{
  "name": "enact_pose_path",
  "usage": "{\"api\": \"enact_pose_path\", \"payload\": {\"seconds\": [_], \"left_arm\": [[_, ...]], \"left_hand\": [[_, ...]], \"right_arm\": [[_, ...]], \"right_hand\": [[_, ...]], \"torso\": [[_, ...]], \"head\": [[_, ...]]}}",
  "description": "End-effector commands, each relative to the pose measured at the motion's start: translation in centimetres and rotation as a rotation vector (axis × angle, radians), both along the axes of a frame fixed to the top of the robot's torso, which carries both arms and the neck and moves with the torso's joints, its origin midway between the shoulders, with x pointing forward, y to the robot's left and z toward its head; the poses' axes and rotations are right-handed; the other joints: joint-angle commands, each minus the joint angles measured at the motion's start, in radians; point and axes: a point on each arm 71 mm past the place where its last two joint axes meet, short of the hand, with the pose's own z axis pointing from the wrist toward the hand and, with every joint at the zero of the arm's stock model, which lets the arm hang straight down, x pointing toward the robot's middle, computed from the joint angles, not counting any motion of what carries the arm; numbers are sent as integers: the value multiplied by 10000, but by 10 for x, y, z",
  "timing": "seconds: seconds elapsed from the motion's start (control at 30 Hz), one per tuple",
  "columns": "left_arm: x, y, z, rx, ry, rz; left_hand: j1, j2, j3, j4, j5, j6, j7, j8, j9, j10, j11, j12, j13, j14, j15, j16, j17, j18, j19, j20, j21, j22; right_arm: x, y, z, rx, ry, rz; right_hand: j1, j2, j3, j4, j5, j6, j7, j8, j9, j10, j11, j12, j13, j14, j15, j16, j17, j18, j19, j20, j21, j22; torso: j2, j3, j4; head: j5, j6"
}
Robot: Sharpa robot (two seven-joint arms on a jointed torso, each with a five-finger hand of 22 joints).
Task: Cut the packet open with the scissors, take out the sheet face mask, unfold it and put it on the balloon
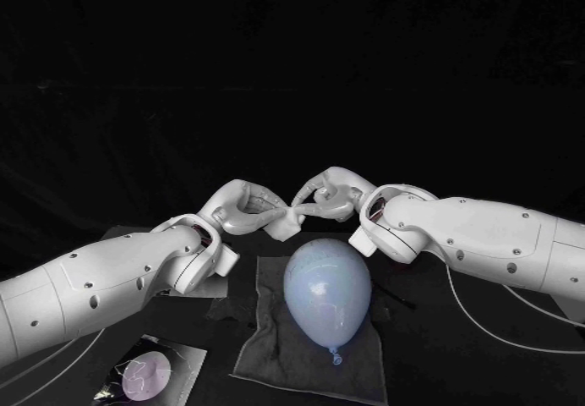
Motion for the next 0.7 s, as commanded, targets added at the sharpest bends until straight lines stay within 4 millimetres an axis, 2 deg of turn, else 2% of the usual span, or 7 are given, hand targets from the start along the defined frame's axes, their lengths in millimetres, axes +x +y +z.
{"api": "enact_pose_path", "payload": {"seconds": [0.03, 0.27, 0.4, 0.7], "left_arm": [[-2, -2, 5, -45, -573, -69], [-3, -3, 6, -14, -768, -78], [-3, -4, 6, 96, -857, -100], [-3, -3, 6, 203, -994, -74]], "left_hand": [[23, 2, 67, -15, 65, -7, -62, 32, 265, 25, 3, -4, 7, 17, -12, 42, 11, 142, 111, 2, 54, 11], [23, 0, 115, -42, 65, -8, -78, 43, 284, 23, 5, -17, 4, 6, -12, 39, 20, 128, 123, 8, 66, 15], [-17, 14, 167, -42, 63, -11, -69, 61, 315, 13, 11, -37, -1, -18, -2, 30, 28, 99, 98, 13, 59, 8], [-178, -2, 376, -68, 61, -97, -64, 141, 486, -35, 48, -122, -22, -203, 59, -53, 49, -74, -166, 25, -58, -47]], "right_arm": [[3, -2, 0, -134, -37, -277], [6, -3, -1, -75, 20, -454], [7, -5, -1, -11, 73, -523], [10, -10, -1, 88, 218, -781]], "right_hand": [[-17, 70, 61, -6, 31, 64, 15, 358, 637, 321, -88, 21, 1274, 1063, -50, 40, 2627, -63, 1089, -51, 55, 2627], [-22, 68, 72, -13, 31, 63, 15, 364, 644, 333, -89, 49, 1293, 1063, -51, 40, 2627, -63, 1089, -51, 55, 2627], [-32, 62, 88, -23, 31, 60, 14, 374, 654, 336, -89, 52, 1296, 1063, -52, 40, 2627, -63, 1089, -51, 55, 2627], [-32, 62, 88, -23, 31, 60, 14, 374, 654, 336, -89, 52, 1296, 1063, -52, 40, 2627, -63, 1089, -51, 55, 2627]], "torso": [[4, 5, 12], [3, -4, -15], [1, 1, -6], [-4, 3, -13]], "head": [[9, -5], [27, -14], [26, -11], [7, 12]]}}
